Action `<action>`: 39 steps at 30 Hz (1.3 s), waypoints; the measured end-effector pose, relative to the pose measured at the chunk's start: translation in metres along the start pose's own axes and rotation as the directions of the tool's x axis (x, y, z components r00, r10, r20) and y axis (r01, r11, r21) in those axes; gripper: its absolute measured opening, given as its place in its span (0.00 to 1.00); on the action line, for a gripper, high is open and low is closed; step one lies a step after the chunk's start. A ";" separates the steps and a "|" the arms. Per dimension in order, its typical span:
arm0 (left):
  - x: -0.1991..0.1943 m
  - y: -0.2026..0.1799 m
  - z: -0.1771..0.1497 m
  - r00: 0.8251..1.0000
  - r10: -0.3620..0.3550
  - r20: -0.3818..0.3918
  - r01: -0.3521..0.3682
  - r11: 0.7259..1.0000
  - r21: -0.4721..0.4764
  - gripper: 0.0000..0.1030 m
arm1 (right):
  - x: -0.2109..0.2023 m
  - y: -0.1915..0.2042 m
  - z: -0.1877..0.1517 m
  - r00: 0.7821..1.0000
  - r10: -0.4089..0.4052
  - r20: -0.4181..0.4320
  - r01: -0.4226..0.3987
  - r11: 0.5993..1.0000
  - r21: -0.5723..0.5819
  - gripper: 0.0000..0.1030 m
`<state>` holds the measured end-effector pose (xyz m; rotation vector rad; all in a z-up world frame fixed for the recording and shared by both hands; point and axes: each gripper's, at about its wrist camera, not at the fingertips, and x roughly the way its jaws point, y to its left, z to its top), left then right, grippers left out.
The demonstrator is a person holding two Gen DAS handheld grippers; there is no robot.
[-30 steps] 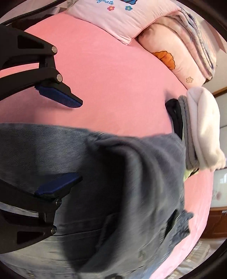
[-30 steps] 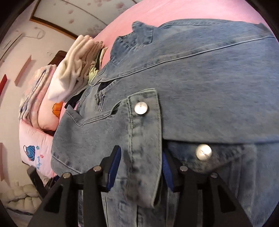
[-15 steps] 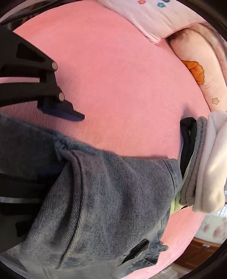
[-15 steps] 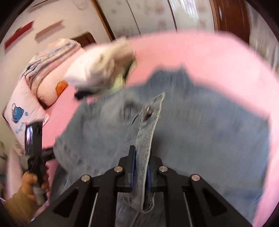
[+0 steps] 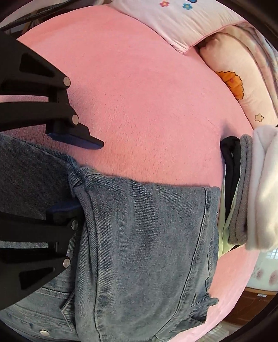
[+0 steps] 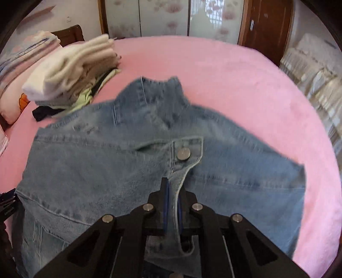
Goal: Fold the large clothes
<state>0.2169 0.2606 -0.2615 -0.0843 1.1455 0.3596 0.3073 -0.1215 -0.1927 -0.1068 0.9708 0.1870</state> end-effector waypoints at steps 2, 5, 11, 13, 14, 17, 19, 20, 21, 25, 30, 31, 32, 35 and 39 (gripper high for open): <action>0.001 -0.001 -0.001 1.000 0.005 0.006 -0.005 1.000 0.004 0.44 | -0.028 0.017 0.003 0.997 0.040 0.065 -0.036 0.997 -0.063 0.05; 0.002 -0.003 -0.004 1.000 0.019 0.014 -0.019 1.000 -0.002 0.45 | -0.079 0.055 0.019 0.976 0.112 0.189 -0.074 0.978 -0.196 0.05; 0.000 -0.002 -0.007 1.000 0.024 0.015 -0.023 0.999 -0.040 0.45 | -0.171 0.109 0.057 0.876 0.271 0.399 -0.124 0.926 -0.357 0.04; 0.000 0.000 -0.007 1.000 0.015 0.013 -0.014 0.998 -0.054 0.45 | -0.182 0.107 0.067 0.851 0.276 0.446 -0.121 0.930 -0.346 0.04; 0.000 0.002 -0.007 1.000 0.012 0.014 -0.011 0.998 -0.058 0.45 | -0.185 0.103 0.070 0.842 0.266 0.470 -0.111 0.937 -0.332 0.04; 0.002 0.004 -0.006 1.000 0.011 0.017 -0.009 0.998 -0.068 0.46 | -0.178 0.081 0.079 0.832 0.214 0.512 -0.085 0.961 -0.264 0.04; 0.002 0.003 -0.006 1.000 0.019 0.022 -0.018 0.997 -0.071 0.47 | -0.157 0.063 0.080 0.848 0.145 0.509 -0.046 0.978 -0.202 0.04; 0.002 0.001 -0.006 0.999 0.029 0.028 -0.027 0.997 -0.069 0.49 | -0.141 0.048 0.080 0.868 0.114 0.484 -0.037 0.985 -0.166 0.04; 0.003 -0.001 -0.006 0.999 0.038 0.032 -0.036 0.997 -0.064 0.50 | -0.125 0.036 0.080 0.885 0.083 0.459 -0.025 0.991 -0.132 0.04; 0.004 -0.012 -0.007 0.996 0.084 0.041 -0.083 0.996 -0.019 0.55 | -0.038 -0.012 0.053 0.965 -0.036 0.258 0.050 0.998 -0.045 0.04; -0.004 -0.019 -0.006 0.996 0.076 0.037 -0.079 0.991 0.107 0.60 | 0.037 -0.061 0.010 0.997 -0.014 -0.070 0.023 0.990 0.137 0.10; -0.006 -0.017 -0.007 0.997 0.066 0.025 -0.069 0.989 0.133 0.65 | 0.035 -0.068 0.006 0.997 -0.011 -0.070 0.022 0.985 0.170 0.10; -0.010 -0.014 -0.008 0.999 0.040 0.009 -0.041 0.987 0.158 0.66 | 0.031 -0.075 0.003 0.998 0.003 -0.061 0.009 0.980 0.196 0.11; -0.029 -0.002 -0.008 0.998 -0.051 -0.026 0.055 0.979 0.198 0.66 | 0.009 -0.083 -0.002 1.000 0.016 -0.022 -0.011 0.973 0.231 0.18; -0.060 0.004 0.008 0.993 -0.115 0.028 0.108 0.979 0.173 0.67 | -0.013 -0.083 0.001 0.997 0.058 0.044 -0.067 0.966 0.248 0.22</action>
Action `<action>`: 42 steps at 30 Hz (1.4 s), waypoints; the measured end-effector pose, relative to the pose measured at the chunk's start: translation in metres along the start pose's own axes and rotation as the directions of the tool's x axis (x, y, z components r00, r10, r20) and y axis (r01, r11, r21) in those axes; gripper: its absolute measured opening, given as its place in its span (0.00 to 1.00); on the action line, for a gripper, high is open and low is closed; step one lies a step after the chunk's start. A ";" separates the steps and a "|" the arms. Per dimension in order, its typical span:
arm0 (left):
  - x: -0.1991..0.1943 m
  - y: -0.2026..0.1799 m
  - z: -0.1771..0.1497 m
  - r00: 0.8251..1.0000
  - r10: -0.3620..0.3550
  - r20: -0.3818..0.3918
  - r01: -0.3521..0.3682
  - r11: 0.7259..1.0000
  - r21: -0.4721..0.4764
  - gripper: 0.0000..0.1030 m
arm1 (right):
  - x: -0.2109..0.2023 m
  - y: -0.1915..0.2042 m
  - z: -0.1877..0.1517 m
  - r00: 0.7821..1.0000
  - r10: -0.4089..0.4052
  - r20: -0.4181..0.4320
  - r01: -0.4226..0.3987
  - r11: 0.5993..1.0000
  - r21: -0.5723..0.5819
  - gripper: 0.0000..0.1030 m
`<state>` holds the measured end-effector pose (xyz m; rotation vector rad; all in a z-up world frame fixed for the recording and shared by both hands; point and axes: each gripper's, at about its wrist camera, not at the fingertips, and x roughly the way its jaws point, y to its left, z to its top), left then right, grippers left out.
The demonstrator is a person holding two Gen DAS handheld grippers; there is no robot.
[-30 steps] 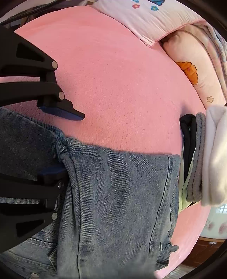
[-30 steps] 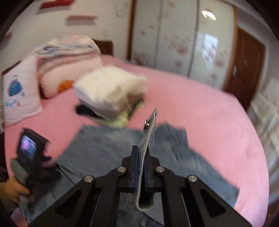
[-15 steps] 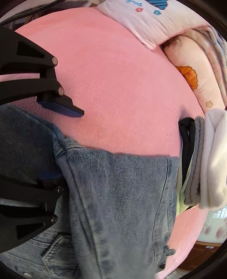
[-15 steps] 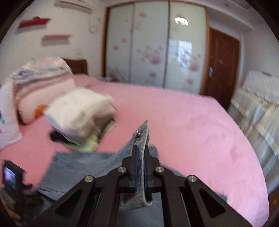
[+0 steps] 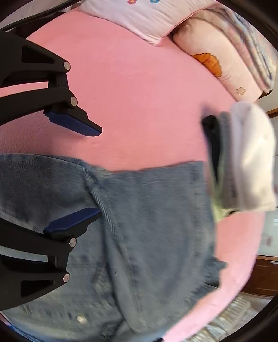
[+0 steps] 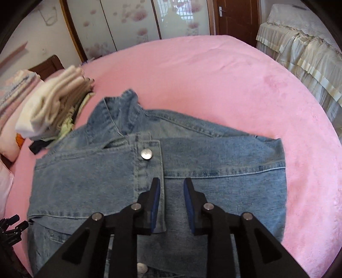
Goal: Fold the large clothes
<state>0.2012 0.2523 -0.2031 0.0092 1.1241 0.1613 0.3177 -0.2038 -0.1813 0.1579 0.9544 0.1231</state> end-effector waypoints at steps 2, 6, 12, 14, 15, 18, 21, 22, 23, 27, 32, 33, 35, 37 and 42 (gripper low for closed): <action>-0.007 -0.006 0.015 0.999 -0.027 0.043 0.027 1.000 -0.010 0.71 | -0.002 0.016 0.002 0.998 0.063 0.002 -0.063 0.998 -0.001 0.22; 0.010 -0.038 0.051 0.996 -0.017 0.091 0.018 1.000 -0.004 0.73 | -0.002 0.062 -0.003 0.992 0.130 0.004 -0.129 0.990 -0.064 0.22; 0.071 -0.086 0.073 0.999 0.020 0.028 -0.022 0.999 0.046 0.73 | 0.025 0.135 -0.025 0.986 0.164 -0.022 -0.165 0.965 -0.203 0.22; 0.090 -0.090 0.071 0.998 0.062 0.003 -0.062 0.996 0.064 0.83 | 0.044 0.143 -0.035 0.992 0.116 -0.049 -0.125 0.960 -0.251 0.22; 0.097 -0.085 0.070 0.998 0.064 -0.001 -0.064 0.997 0.047 0.89 | 0.049 0.140 -0.038 0.996 0.072 -0.051 -0.084 0.958 -0.273 0.22; 0.105 -0.056 0.071 1.000 0.026 -0.008 -0.026 0.999 -0.032 1.00 | 0.057 0.103 -0.045 0.996 -0.080 -0.026 0.070 0.960 -0.271 0.22; 0.106 -0.030 0.070 1.000 -0.015 -0.026 0.013 0.997 -0.075 1.00 | 0.047 0.048 -0.043 0.998 0.018 -0.065 -0.026 0.991 -0.135 0.08; 0.104 -0.023 0.069 0.999 -0.024 -0.030 0.022 0.996 -0.084 1.00 | 0.043 0.038 -0.042 0.996 0.060 -0.074 -0.067 0.993 -0.098 0.08; 0.104 -0.018 0.068 0.999 -0.023 -0.031 0.020 0.996 -0.088 1.00 | 0.035 0.029 -0.042 0.996 0.052 -0.072 -0.057 0.996 -0.067 0.09; 0.086 -0.010 0.063 1.000 0.002 -0.023 -0.004 0.996 -0.086 1.00 | 0.012 0.010 -0.045 0.997 -0.002 -0.081 0.000 1.000 -0.019 0.13; 0.036 -0.016 0.058 0.999 -0.019 0.038 0.022 0.998 -0.065 1.00 | -0.022 -0.002 -0.054 0.997 0.060 -0.058 -0.056 0.996 0.070 0.13; 0.023 -0.019 0.057 0.998 -0.025 0.056 0.028 0.998 -0.057 1.00 | -0.033 0.000 -0.056 0.997 0.065 -0.046 -0.062 0.996 0.071 0.13; 0.001 -0.026 0.056 0.995 -0.037 0.093 0.041 0.998 -0.042 1.00 | -0.050 0.005 -0.058 0.997 0.070 -0.029 -0.068 0.995 0.069 0.13; -0.028 -0.032 0.055 0.990 -0.047 0.135 0.051 0.998 -0.025 1.00 | -0.067 0.007 -0.059 0.996 0.092 -0.015 -0.090 0.993 0.077 0.13; -0.088 -0.052 0.050 0.971 -0.083 0.223 0.079 0.997 0.023 1.00 | -0.107 0.014 -0.060 0.994 0.113 0.011 -0.114 0.990 0.085 0.13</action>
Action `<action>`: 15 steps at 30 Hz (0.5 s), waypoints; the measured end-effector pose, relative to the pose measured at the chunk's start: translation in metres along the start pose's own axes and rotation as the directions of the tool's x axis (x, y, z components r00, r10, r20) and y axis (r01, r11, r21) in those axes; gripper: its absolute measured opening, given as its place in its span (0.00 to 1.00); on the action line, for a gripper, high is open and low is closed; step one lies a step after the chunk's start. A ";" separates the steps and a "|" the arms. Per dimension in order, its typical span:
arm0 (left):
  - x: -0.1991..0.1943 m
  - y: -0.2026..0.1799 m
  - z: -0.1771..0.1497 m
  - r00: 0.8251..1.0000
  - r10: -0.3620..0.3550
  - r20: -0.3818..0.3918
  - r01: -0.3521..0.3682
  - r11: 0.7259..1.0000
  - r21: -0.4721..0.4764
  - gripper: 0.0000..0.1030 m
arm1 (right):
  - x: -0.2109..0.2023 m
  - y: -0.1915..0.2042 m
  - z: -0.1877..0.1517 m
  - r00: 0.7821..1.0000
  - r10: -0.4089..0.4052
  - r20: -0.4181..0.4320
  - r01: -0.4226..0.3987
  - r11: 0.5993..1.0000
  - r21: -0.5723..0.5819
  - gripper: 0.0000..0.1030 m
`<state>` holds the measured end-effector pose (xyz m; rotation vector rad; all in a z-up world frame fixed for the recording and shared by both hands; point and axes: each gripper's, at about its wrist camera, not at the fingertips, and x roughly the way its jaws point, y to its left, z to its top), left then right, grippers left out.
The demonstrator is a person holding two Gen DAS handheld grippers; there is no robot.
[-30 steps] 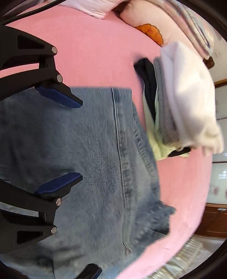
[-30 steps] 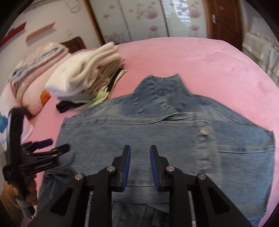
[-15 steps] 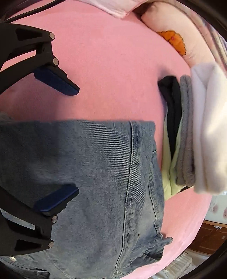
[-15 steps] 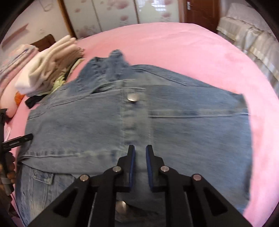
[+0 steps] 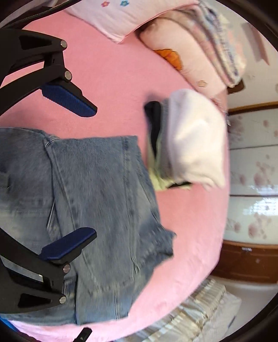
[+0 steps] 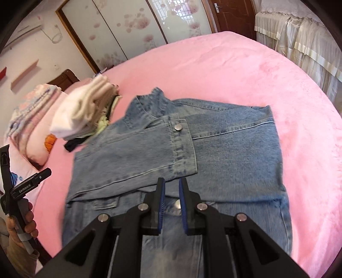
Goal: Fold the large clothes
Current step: 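Open the right tool and lift both tools away from the jacket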
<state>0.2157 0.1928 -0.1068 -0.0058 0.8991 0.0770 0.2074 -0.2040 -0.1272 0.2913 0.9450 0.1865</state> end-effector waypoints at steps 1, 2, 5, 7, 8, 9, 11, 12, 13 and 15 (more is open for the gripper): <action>-0.014 -0.005 0.003 1.000 -0.010 0.018 0.010 1.000 0.007 1.00 | -0.007 0.003 -0.001 1.000 -0.001 0.006 0.001 1.000 -0.006 0.13; -0.022 -0.009 0.002 0.999 -0.015 0.030 0.015 1.000 0.011 1.00 | -0.016 0.006 -0.002 1.000 0.000 0.013 0.001 1.000 -0.013 0.13; -0.060 -0.021 0.004 0.996 -0.039 0.074 0.037 0.999 0.027 1.00 | -0.042 0.016 -0.004 1.000 0.007 0.026 -0.006 1.000 -0.022 0.14; -0.079 -0.027 0.003 0.994 -0.054 0.094 0.050 0.998 0.043 1.00 | -0.054 0.021 -0.005 0.999 0.001 0.033 0.000 1.000 -0.020 0.27; -0.088 -0.030 0.001 0.993 -0.058 0.105 0.053 0.997 0.049 1.00 | -0.063 0.023 -0.006 0.999 -0.002 0.042 0.002 1.000 -0.020 0.31; -0.097 -0.033 -0.001 0.991 -0.066 0.116 0.060 0.997 0.056 1.00 | -0.073 0.025 -0.009 0.998 -0.002 0.059 0.004 1.000 -0.025 0.36; -0.113 -0.036 -0.006 0.988 -0.087 0.128 0.079 0.995 0.061 1.00 | -0.089 0.028 -0.013 0.997 -0.005 0.081 0.008 0.999 -0.039 0.40; -0.122 -0.038 -0.008 0.986 -0.099 0.132 0.092 0.994 0.061 1.00 | -0.095 0.029 -0.015 0.996 -0.005 0.088 0.009 0.999 -0.045 0.41; -0.129 -0.039 -0.011 0.985 -0.108 0.135 0.101 0.993 0.058 1.00 | -0.104 0.030 -0.018 0.995 -0.001 0.097 0.006 0.999 -0.051 0.41; -0.143 -0.039 -0.017 0.982 -0.126 0.144 0.119 0.991 0.054 1.00 | -0.120 0.033 -0.025 0.992 0.000 0.125 0.009 0.998 -0.067 0.41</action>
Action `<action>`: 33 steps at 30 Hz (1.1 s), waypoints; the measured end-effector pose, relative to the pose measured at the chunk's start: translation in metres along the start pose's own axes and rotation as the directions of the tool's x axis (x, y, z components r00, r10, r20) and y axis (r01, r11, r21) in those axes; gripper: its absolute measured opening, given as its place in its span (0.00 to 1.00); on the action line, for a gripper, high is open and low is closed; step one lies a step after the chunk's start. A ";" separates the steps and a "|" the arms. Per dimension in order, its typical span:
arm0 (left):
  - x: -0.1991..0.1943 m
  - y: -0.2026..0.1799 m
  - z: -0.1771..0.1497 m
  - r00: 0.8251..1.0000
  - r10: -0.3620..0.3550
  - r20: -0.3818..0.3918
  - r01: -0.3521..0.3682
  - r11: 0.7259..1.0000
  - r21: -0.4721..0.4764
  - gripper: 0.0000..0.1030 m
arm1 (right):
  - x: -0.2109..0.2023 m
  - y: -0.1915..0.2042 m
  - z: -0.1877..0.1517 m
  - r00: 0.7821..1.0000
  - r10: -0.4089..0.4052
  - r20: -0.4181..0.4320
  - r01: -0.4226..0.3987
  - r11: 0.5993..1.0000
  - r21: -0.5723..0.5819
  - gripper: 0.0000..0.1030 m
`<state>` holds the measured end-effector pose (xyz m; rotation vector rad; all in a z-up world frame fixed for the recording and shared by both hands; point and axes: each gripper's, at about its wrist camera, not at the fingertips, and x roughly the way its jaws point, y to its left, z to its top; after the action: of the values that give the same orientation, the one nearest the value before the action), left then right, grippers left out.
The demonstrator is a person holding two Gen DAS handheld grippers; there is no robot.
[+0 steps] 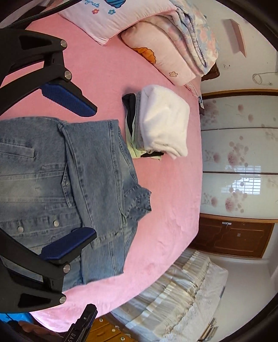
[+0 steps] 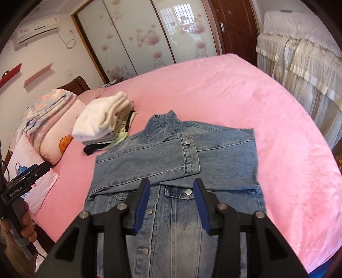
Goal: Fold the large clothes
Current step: 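Open the right tool and lift both tools away from the jacket, then move both tools to the jacket hem and grasp its corners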
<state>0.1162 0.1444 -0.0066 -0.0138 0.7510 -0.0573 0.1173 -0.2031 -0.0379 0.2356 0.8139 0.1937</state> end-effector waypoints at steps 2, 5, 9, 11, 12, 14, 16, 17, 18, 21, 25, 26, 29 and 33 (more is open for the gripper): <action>-0.016 -0.001 -0.006 1.000 -0.006 0.023 0.006 1.000 -0.004 1.00 | -0.017 0.004 -0.006 0.999 -0.026 0.028 0.027 0.999 -0.032 0.41; -0.040 0.001 -0.019 0.998 -0.017 0.068 0.018 1.000 -0.004 1.00 | -0.042 0.010 -0.018 0.996 -0.063 0.069 0.069 0.993 -0.093 0.41; -0.071 0.007 -0.041 0.989 -0.016 0.147 0.017 1.000 -0.005 1.00 | -0.072 0.011 -0.036 0.991 -0.061 0.116 0.078 0.987 -0.142 0.41; -0.082 0.009 -0.055 0.985 0.003 0.174 -0.004 1.000 0.005 1.00 | -0.084 0.009 -0.047 0.991 -0.051 0.125 0.071 0.985 -0.156 0.41; -0.085 0.011 -0.061 0.984 0.009 0.176 -0.012 1.000 0.014 1.00 | -0.089 0.006 -0.053 0.991 -0.048 0.125 0.068 0.985 -0.161 0.41; -0.088 0.012 -0.075 0.988 -0.014 0.152 0.005 0.998 0.055 1.00 | -0.093 0.002 -0.064 0.992 -0.038 0.122 0.058 0.985 -0.164 0.41; -0.088 0.016 -0.089 0.993 -0.031 0.112 0.023 0.997 0.077 1.00 | -0.095 -0.006 -0.077 0.993 -0.035 0.112 0.052 0.986 -0.160 0.41; -0.089 0.017 -0.096 0.994 -0.021 0.103 0.014 0.997 0.076 1.00 | -0.095 -0.010 -0.083 0.994 -0.035 0.108 0.052 0.986 -0.158 0.41; -0.088 0.019 -0.103 0.995 -0.010 0.095 0.003 0.997 0.075 1.00 | -0.095 -0.014 -0.089 0.994 -0.038 0.105 0.054 0.986 -0.156 0.41; -0.083 0.024 -0.126 0.998 0.007 0.063 -0.011 0.998 0.069 1.00 | -0.091 -0.028 -0.109 0.995 -0.052 0.083 0.063 0.987 -0.145 0.41; -0.063 0.034 -0.158 0.999 -0.021 -0.029 0.022 0.999 0.041 1.00 | -0.077 -0.052 -0.140 0.996 -0.083 0.030 0.086 0.988 -0.132 0.41; -0.055 0.037 -0.167 0.998 -0.016 -0.056 0.018 0.999 0.033 1.00 | -0.073 -0.060 -0.148 0.995 -0.102 0.010 0.102 0.987 -0.123 0.41; -0.032 0.045 -0.196 0.991 0.007 -0.135 -0.003 1.000 0.031 1.00 | -0.060 -0.083 -0.171 0.990 -0.132 -0.043 0.128 0.988 -0.082 0.41; -0.002 0.059 -0.228 0.971 0.043 -0.236 -0.038 0.999 0.027 1.00 | -0.041 -0.113 -0.194 0.979 -0.156 -0.129 0.156 0.988 -0.016 0.41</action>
<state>-0.0375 0.2054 -0.1740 0.0304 0.9891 -0.0286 -0.0440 -0.2966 -0.1698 0.1534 0.9570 0.0642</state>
